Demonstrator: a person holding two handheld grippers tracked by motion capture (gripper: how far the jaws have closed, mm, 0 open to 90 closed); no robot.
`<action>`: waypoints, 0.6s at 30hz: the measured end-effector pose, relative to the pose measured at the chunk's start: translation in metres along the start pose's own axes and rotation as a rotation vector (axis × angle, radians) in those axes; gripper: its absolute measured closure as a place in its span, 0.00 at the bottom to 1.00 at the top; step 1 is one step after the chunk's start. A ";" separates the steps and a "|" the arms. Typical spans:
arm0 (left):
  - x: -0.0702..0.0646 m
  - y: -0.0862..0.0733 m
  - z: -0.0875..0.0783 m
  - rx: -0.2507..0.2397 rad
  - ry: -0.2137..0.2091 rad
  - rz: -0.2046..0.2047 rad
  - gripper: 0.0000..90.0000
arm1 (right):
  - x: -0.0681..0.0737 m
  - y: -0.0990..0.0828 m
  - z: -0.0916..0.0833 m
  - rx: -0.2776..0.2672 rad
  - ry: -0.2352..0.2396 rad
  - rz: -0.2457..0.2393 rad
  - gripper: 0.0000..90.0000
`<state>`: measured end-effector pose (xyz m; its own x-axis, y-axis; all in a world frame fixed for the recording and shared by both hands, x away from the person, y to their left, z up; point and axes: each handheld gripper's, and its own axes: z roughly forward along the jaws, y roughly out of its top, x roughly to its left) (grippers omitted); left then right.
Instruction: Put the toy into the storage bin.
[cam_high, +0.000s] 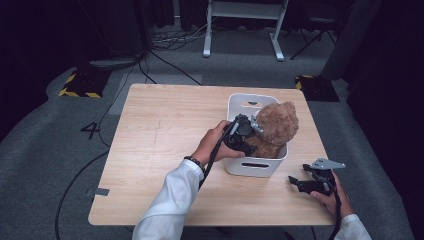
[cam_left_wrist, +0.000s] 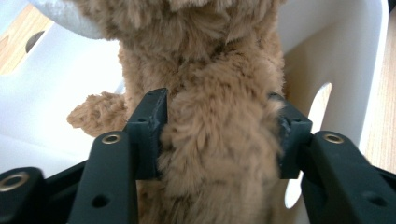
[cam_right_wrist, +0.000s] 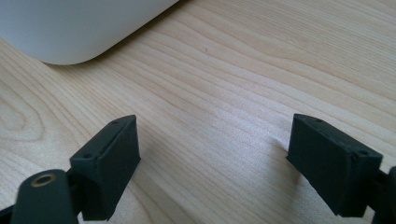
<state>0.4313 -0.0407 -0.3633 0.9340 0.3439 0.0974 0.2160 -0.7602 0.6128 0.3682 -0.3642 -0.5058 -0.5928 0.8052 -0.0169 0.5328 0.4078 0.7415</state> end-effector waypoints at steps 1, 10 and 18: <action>0.000 0.000 0.000 0.003 0.000 -0.004 0.52 | 0.000 0.000 0.000 0.000 0.000 0.000 0.18; 0.003 -0.005 -0.007 0.000 -0.004 -0.015 0.44 | 0.000 0.000 0.000 0.000 0.000 0.000 0.18; 0.004 -0.010 -0.014 -0.023 0.010 -0.027 0.34 | 0.000 0.000 0.000 0.000 0.000 0.000 0.18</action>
<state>0.4290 -0.0238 -0.3578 0.9250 0.3694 0.0886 0.2340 -0.7378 0.6332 0.3682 -0.3642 -0.5058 -0.5927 0.8052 -0.0167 0.5329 0.4077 0.7415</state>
